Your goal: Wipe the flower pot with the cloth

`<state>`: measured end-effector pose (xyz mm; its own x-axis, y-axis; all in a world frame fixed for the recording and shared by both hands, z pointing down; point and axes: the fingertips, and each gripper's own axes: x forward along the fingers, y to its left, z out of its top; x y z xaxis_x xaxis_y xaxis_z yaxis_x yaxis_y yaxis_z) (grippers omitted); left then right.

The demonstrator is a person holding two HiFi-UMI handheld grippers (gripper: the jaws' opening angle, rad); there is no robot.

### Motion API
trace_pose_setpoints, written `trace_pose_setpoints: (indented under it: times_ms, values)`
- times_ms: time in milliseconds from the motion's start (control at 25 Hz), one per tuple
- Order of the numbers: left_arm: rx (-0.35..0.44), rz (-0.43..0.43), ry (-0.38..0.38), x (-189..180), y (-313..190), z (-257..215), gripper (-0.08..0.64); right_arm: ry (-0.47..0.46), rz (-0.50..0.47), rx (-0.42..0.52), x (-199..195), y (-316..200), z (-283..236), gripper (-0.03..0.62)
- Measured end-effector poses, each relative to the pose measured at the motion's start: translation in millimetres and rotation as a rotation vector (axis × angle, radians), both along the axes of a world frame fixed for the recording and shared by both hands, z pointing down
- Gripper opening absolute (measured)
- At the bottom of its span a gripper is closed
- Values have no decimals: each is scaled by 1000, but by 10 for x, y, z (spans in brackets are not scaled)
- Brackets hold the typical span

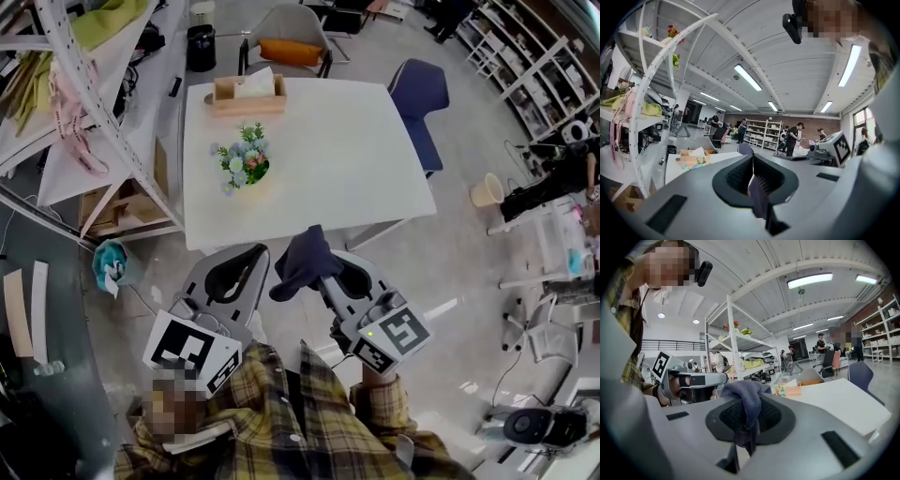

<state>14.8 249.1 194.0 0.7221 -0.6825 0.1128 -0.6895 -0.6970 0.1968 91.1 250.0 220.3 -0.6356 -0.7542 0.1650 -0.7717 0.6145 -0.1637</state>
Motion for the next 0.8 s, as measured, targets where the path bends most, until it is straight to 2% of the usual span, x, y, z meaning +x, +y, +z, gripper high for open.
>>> trace_pose_setpoints:
  times_ms: [440, 800]
  values:
    - [-24, 10, 2, -65, -502, 93, 11, -13, 50, -43, 55, -499, 101, 23]
    - [-22, -44, -10, 94, -1342, 112, 11, -20, 1, -52, 234, -1422, 131, 23]
